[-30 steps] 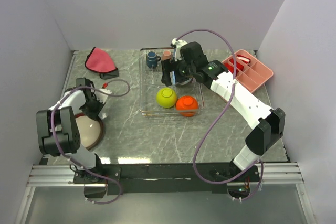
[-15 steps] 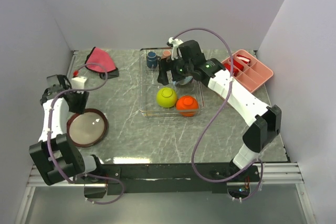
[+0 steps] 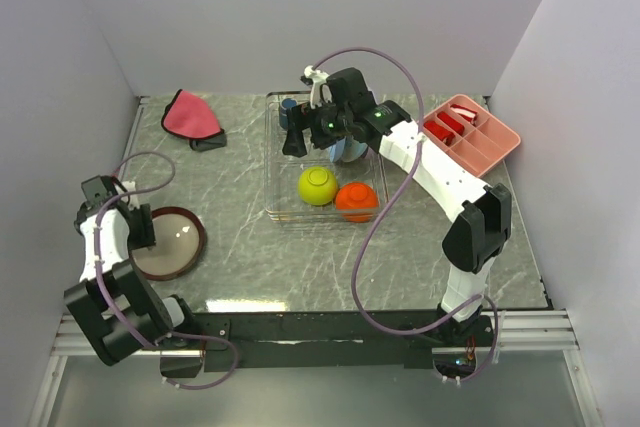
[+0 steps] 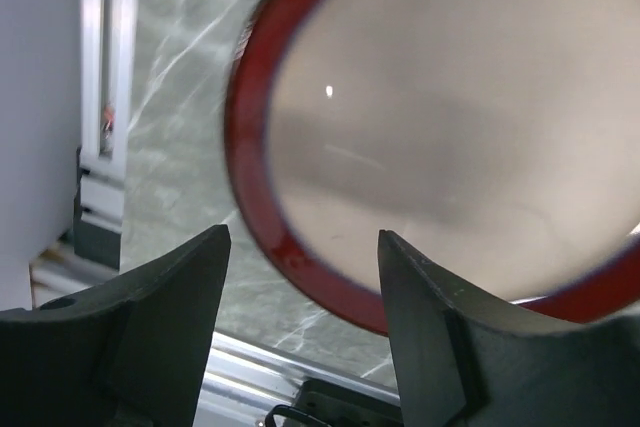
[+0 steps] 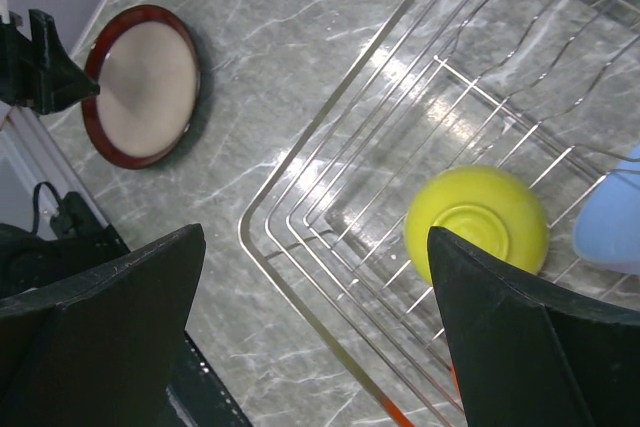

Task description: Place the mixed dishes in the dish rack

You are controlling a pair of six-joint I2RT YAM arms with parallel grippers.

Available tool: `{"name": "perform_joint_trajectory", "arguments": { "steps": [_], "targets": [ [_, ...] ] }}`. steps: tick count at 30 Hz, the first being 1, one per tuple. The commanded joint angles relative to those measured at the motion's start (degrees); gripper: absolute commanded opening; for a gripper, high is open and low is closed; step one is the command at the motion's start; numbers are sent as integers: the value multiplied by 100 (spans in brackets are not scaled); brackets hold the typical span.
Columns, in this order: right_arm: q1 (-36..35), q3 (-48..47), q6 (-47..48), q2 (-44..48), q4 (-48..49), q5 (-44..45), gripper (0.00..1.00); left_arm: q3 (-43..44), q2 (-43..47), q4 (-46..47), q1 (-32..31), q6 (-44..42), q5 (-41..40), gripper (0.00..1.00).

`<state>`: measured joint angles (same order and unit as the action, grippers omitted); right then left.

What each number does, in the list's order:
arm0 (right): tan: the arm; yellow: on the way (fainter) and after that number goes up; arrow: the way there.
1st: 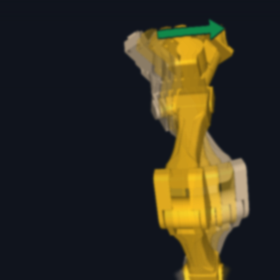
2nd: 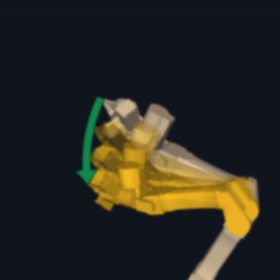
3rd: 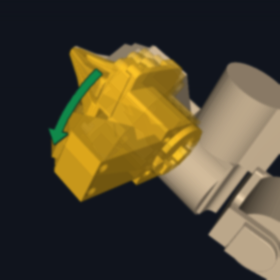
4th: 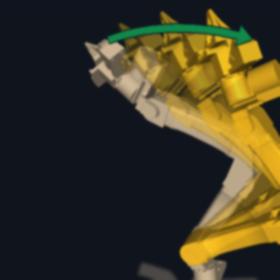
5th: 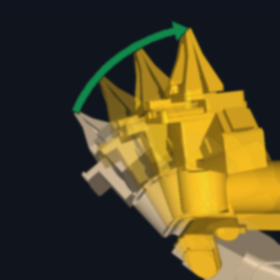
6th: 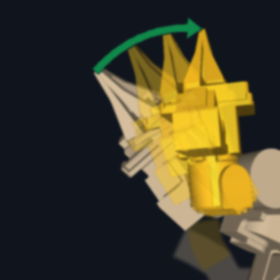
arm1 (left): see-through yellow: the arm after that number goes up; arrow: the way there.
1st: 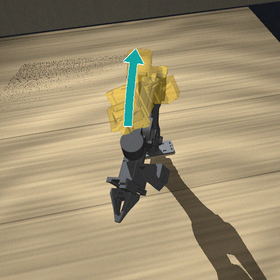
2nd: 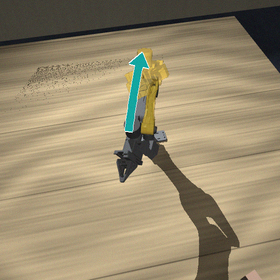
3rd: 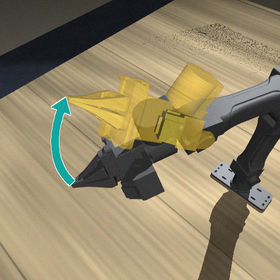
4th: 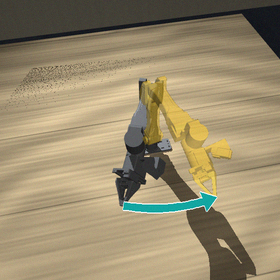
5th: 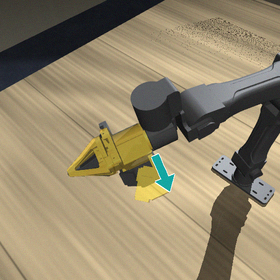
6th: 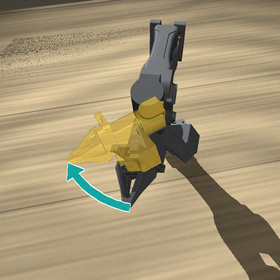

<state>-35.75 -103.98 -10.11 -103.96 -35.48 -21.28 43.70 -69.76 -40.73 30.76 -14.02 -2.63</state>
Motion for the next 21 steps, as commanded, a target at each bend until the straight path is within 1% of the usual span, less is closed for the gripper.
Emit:
{"name": "perform_joint_trajectory", "arguments": {
  "steps": [1, 4, 6, 7, 9, 11, 12, 15, 17, 19, 21],
  "targets": [
    [-55, -34, -140, 131, 208, -236, 100, -230, 199, 100, 263, 189, -308, 68],
    [-55, -52, -141, 122, 191, -280, 100, -424, 121, 170, 456, 75, -344, 69],
    [-55, -113, -114, 113, 165, -272, 100, -511, -11, 214, 815, -56, -194, 68],
    [-55, -122, -105, 113, 156, -272, 100, -521, -64, 241, 930, -126, 59, 67],
    [-55, -131, -105, 130, 156, -272, 100, -547, -213, 338, 1211, -319, 219, 67],
    [-55, -70, -123, 183, 182, -263, 100, -521, -336, 416, 1370, -417, 648, 65],
    [-55, -43, -132, 192, 182, -272, 100, -512, -372, 391, 1414, -583, 868, 64],
    [-55, 71, -97, 280, 182, -280, 100, -599, -434, 531, 1415, -689, 1115, 61],
    [-55, 167, 43, 324, 165, -280, 100, -670, -399, 549, 1406, -821, 1396, 56],
    [-64, 177, 393, 307, 147, -420, 100, -784, -329, 680, 1406, -918, 1388, 55],
    [-134, 54, 614, 96, 95, -535, 100, -881, -293, 751, 1406, -1031, 1458, 54]
  ]
}}
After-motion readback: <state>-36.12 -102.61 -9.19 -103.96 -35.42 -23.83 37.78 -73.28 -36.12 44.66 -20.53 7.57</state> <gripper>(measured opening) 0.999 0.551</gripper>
